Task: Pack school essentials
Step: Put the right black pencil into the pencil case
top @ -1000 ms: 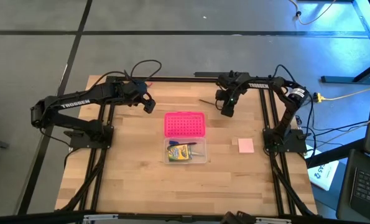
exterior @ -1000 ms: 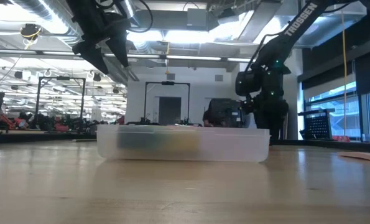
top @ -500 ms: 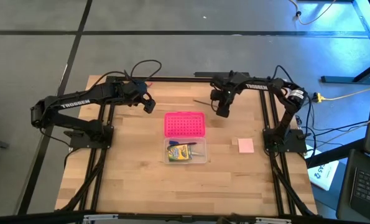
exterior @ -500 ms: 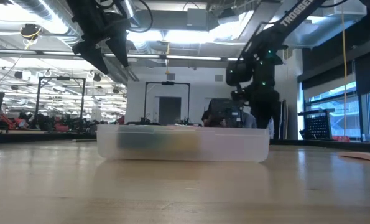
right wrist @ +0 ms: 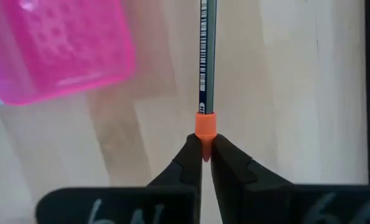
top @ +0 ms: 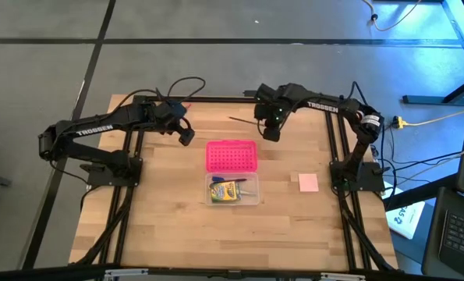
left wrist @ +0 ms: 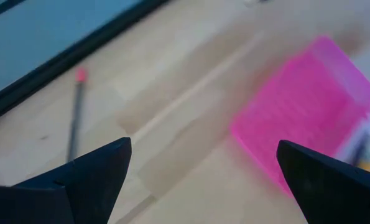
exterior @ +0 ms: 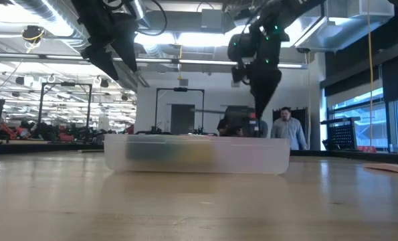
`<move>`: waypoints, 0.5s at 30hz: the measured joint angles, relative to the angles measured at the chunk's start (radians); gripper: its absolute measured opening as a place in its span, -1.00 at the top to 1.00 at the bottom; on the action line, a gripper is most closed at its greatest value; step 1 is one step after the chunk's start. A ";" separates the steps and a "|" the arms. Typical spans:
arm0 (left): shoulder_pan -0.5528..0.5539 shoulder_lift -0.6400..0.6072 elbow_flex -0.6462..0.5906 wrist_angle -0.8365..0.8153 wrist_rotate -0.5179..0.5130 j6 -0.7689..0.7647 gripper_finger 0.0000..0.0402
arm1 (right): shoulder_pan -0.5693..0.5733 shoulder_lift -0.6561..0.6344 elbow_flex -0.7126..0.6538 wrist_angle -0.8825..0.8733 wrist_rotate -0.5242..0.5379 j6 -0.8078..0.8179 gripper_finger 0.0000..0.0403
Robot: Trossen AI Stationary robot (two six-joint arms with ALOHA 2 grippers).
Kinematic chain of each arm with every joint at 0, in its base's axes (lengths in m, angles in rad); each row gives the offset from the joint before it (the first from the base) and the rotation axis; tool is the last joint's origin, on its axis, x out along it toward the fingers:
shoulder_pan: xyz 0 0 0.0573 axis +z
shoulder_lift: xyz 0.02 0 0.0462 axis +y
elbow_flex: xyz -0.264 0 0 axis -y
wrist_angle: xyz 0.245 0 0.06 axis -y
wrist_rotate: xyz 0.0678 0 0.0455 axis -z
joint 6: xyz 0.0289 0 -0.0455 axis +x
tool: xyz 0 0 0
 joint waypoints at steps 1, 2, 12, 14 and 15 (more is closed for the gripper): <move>0.000 0.000 0.000 0.000 0.026 0.032 -0.97 | 0.017 0.000 0.009 -0.003 0.000 0.017 0.88; 0.000 0.000 0.000 0.000 0.050 0.061 -0.97 | 0.034 0.000 0.017 -0.007 0.000 0.029 0.88; -0.039 0.000 0.000 0.000 0.150 0.196 -0.97 | 0.265 0.000 0.027 -0.039 -0.003 0.252 0.88; -0.060 0.000 0.000 0.000 0.163 0.204 -0.97 | 0.313 0.000 0.027 -0.035 -0.004 0.285 0.89; -0.072 -0.001 0.000 0.000 0.175 0.204 -0.97 | 0.335 0.000 0.027 -0.028 -0.004 0.299 0.89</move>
